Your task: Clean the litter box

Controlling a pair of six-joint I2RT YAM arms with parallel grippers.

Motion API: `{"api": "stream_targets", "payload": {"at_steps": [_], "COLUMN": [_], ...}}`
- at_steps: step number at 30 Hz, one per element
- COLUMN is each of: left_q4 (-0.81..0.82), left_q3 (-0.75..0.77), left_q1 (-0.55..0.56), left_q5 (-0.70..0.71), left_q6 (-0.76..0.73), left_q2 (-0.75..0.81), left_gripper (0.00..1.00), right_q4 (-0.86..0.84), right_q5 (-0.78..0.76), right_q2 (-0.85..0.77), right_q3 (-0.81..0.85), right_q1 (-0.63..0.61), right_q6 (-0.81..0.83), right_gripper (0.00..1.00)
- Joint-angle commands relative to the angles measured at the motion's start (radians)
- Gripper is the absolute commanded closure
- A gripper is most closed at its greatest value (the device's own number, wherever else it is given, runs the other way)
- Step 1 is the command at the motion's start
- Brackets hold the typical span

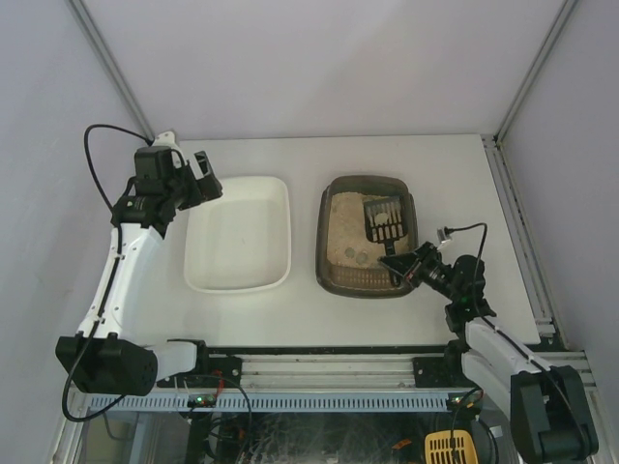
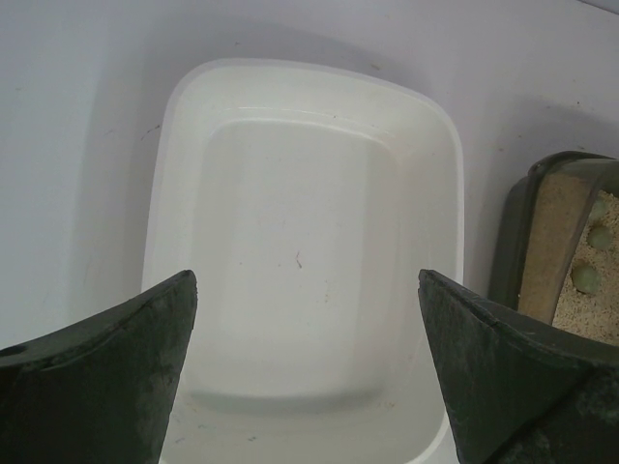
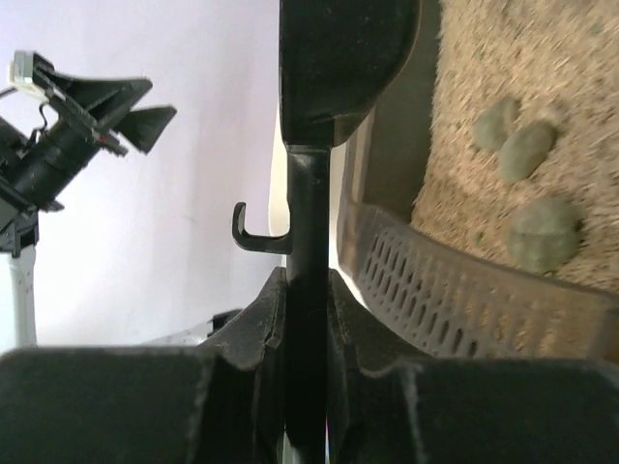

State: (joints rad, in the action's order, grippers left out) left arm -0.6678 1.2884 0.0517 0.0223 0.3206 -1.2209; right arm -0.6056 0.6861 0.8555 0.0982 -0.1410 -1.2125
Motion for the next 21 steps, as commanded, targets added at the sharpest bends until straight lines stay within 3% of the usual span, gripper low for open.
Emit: {"api": "stream_targets", "payload": {"at_steps": [1, 4, 8, 15, 18, 21], "left_q4": [0.037, 0.043, 0.046, 0.051, 0.026, 0.049], "left_q3": [-0.019, -0.023, -0.025, -0.026, 0.022, 0.041], "left_q1": [-0.006, -0.006, -0.007, -0.012, -0.039, -0.173], "left_q5": [-0.005, 0.0, 0.019, 0.023, 0.01, -0.159], "left_q6": [-0.023, -0.027, -0.035, -0.052, -0.111, -0.104], "left_q2": [0.03, 0.032, 0.028, 0.028, 0.017, 0.016], "left_gripper": [0.0, 0.0, 0.0, 0.0, 0.0, 0.0], "right_q4": [-0.059, -0.108, -0.003, 0.04, 0.161, 0.39], "right_q5": [0.008, -0.014, -0.057, -0.064, -0.096, -0.204], "right_q2": [0.027, 0.018, 0.012, 0.037, 0.027, 0.018], "right_q3": [0.064, 0.035, 0.093, 0.117, 0.174, 0.312], "right_q1": [-0.081, -0.061, -0.137, -0.156, -0.197, -0.275], "right_q6": [0.02, -0.028, 0.047, 0.073, 0.137, 0.272], "right_gripper": [1.0, 1.0, 1.0, 1.0, 1.0, 1.0]}}
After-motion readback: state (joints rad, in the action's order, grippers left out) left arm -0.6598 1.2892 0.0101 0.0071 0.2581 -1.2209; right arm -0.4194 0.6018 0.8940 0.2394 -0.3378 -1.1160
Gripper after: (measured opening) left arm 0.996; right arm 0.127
